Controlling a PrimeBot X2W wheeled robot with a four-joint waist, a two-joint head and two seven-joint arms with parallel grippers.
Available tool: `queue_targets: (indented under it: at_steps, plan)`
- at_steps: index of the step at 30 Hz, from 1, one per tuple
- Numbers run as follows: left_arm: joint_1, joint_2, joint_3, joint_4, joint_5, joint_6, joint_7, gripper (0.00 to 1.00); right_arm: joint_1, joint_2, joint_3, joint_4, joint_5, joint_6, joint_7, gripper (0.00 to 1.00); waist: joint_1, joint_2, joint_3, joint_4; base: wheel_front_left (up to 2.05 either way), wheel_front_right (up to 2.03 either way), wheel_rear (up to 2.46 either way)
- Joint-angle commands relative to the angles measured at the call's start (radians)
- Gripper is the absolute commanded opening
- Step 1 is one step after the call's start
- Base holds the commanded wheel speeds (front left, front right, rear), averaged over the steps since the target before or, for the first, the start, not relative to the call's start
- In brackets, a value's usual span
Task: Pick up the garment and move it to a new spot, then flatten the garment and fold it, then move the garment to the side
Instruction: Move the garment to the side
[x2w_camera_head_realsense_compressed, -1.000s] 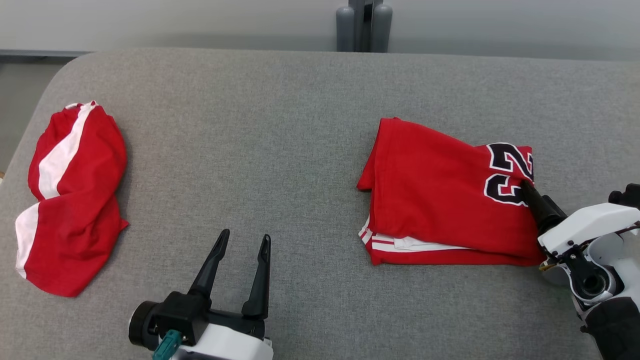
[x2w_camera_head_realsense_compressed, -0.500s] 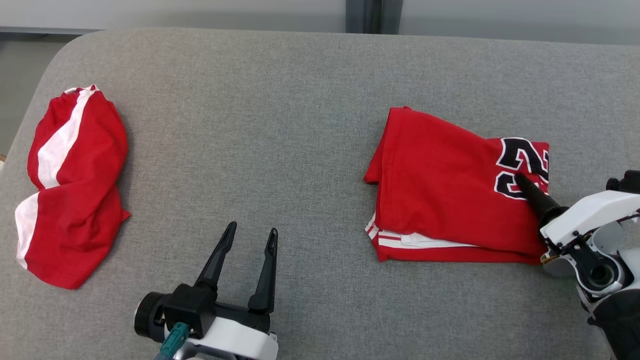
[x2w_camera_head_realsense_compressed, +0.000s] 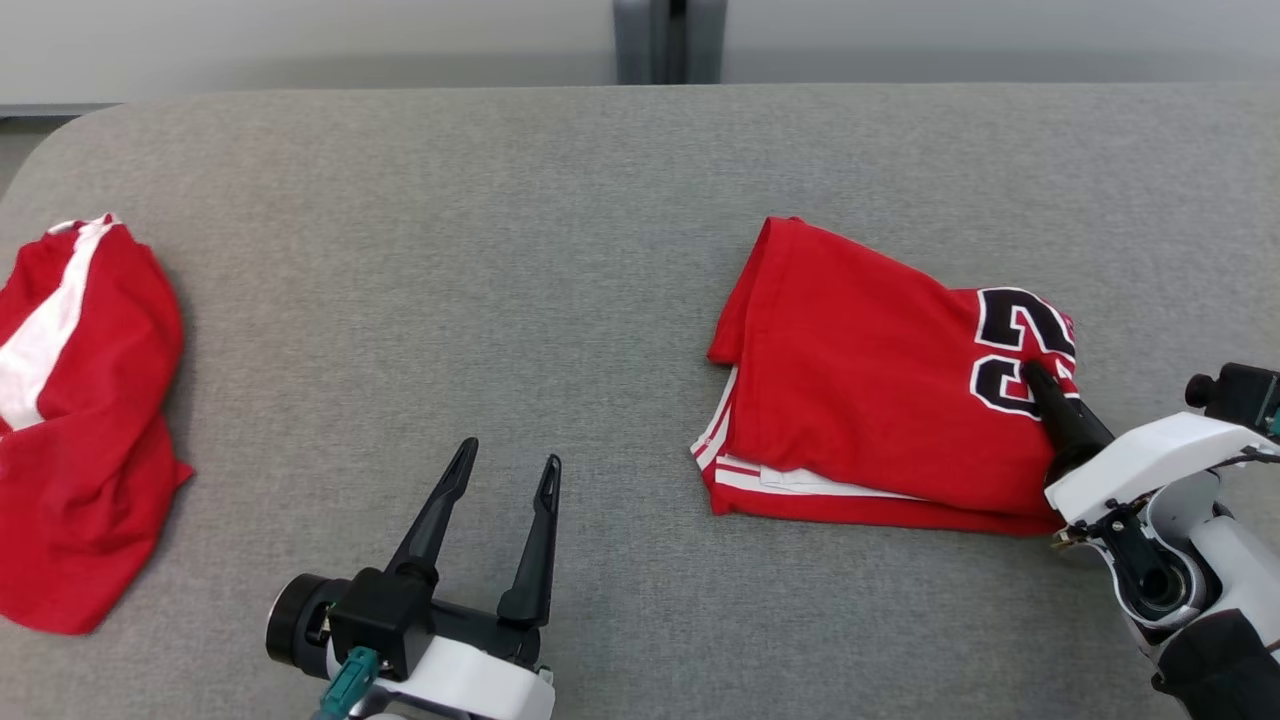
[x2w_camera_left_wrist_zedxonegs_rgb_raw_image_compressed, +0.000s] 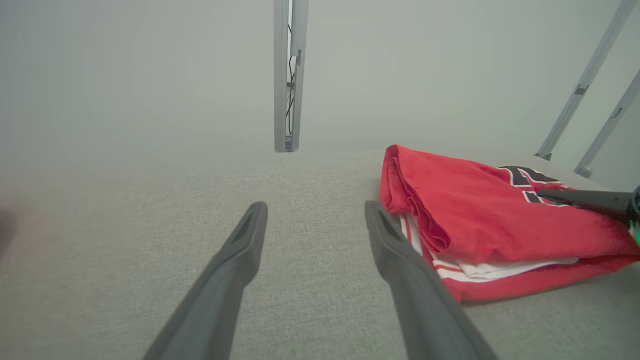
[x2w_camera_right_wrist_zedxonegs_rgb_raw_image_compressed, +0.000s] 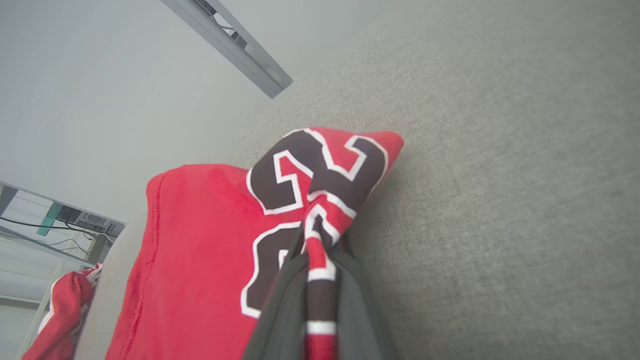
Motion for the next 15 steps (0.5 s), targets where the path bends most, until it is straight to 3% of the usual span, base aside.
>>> queue_targets:
  at_steps: [1, 15]
  plan:
    - [-0.003, 0.004, 0.005, -0.007, 0.016, -0.014, -0.004, 1.0, -0.017, -0.004, 0.013, -0.007, -0.007, 0.0, -0.024, 0.0, 0.0, -0.0001, 0.005, -0.043, 0.0, 0.0, 0.0]
    - [-0.033, 0.015, 0.047, -0.024, 0.082, -0.059, -0.004, 1.0, -0.089, 0.035, 0.145, 0.008, -0.014, 0.0, -0.162, 0.0, 0.0, -0.0001, 0.041, -0.283, 0.0, 0.0, 0.0]
